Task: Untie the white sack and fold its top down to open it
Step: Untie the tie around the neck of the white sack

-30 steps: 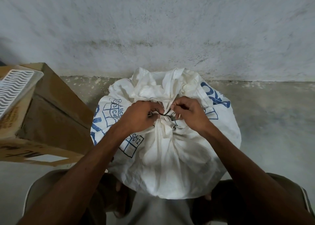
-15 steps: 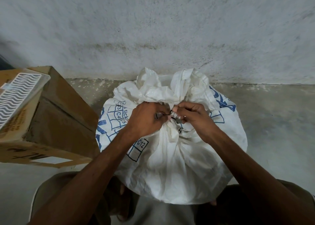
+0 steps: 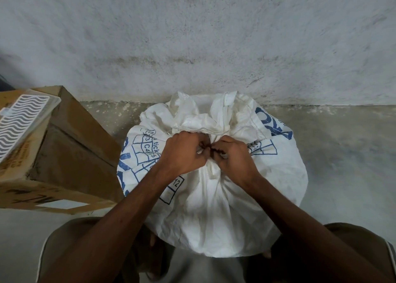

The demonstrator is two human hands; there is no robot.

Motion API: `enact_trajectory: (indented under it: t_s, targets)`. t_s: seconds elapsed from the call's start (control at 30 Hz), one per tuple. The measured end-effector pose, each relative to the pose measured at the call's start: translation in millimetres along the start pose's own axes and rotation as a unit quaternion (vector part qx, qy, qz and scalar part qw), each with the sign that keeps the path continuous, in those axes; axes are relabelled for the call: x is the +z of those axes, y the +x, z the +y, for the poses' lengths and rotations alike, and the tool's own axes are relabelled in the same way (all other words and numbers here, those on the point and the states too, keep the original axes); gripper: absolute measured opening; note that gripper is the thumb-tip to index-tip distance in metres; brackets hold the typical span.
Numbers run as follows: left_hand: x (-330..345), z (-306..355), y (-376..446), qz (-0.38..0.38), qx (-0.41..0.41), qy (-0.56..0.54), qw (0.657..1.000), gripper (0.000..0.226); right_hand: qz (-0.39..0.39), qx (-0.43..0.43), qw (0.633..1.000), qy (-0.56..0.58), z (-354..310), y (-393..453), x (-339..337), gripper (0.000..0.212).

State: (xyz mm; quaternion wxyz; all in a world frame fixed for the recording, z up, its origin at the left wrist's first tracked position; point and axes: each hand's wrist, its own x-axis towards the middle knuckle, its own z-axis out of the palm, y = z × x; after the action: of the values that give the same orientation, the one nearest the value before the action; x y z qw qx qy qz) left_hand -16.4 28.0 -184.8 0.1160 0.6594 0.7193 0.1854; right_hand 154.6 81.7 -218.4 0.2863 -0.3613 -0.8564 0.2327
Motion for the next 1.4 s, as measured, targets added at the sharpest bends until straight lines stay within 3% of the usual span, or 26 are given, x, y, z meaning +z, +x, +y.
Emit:
enact_trajectory:
  t_s: [0.2,0.3,0.47,0.6,0.77,0.9,1.03,1.17,1.4]
  targets:
    - [4,0,2,0.003,0.000,0.020,1.000,0.019,-0.021,0.037,0.999,0.000,0,4,3,0.009]
    - [10,9,0,0.017,-0.059,0.016,0.998,0.026,-0.028,0.056,0.998,-0.020,-1,4,4,0.009]
    - [14,11,7,0.001,-0.223,-0.123,0.967,0.029,-0.033,0.069,0.996,-0.040,-9,1,6,0.011]
    - [9,3,15,-0.046,-0.256,-0.261,0.930,0.030,-0.036,0.063,0.995,-0.074,-14,1,11,0.020]
    - [0,-1,16,-0.087,-0.296,-0.378,0.873,0.010,-0.050,0.047,0.991,-0.115,-16,3,14,0.019]
    - [-6,-7,17,-0.101,-0.264,-0.304,0.910,0.012,-0.064,0.019,0.994,-0.085,-11,4,15,0.013]
    - [-9,-12,19,-0.126,-0.137,-0.227,0.956,0.011,-0.069,0.018,0.996,-0.054,-3,4,14,0.010]
    - [-8,-22,18,-0.127,-0.042,-0.171,0.976,0.017,-0.070,0.017,0.997,0.000,5,7,11,0.004]
    - [-1,-20,12,-0.049,-0.042,-0.070,0.995,0.014,-0.059,0.011,0.998,0.019,8,8,11,0.006]
